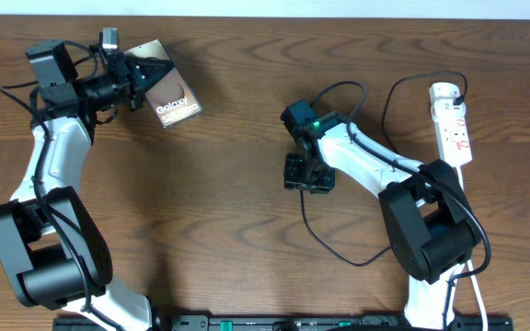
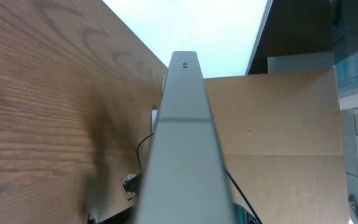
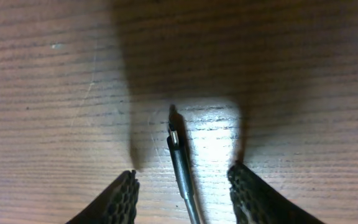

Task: Plug charger to phone and switch on socket
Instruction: 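Close the right gripper on the black cable's connector end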

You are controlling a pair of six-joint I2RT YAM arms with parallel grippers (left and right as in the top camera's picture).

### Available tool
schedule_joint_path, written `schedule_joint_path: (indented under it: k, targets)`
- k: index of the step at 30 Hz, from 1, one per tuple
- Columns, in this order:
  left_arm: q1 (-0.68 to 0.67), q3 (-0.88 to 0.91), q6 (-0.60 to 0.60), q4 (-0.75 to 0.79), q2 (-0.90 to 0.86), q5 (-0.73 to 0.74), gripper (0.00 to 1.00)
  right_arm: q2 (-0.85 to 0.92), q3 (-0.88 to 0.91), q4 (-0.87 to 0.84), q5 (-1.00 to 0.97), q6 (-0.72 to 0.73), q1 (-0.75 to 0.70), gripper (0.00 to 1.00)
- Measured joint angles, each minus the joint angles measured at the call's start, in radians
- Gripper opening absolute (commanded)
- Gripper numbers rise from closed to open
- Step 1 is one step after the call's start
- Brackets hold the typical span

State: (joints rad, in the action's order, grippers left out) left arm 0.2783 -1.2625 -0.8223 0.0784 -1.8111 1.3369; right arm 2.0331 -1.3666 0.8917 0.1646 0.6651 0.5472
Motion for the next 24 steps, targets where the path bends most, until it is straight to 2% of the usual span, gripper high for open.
schedule_joint_path:
  k: [5,9,11,16,24]
  targets:
    - [0.000,0.000,0.008,0.000,0.000,0.000,0.07,0.001,0.000,0.008,0.000,-0.002,0.000,0.46]
    - [0.000,0.000,0.009,0.000,0.000,0.000,0.07,0.001,0.000,0.016,0.000,-0.004,0.002,0.38]
    - [0.000,0.000,0.010,0.000,0.000,0.000,0.07,0.001,0.000,0.017,0.000,-0.006,0.004,0.29]
    - [0.000,0.000,0.011,0.000,0.000,0.000,0.07,0.001,0.000,0.019,0.000,-0.010,0.014,0.22]
    - [0.000,0.000,0.011,0.000,0.000,0.000,0.07,0.001,0.000,0.018,0.000,-0.012,0.015,0.24]
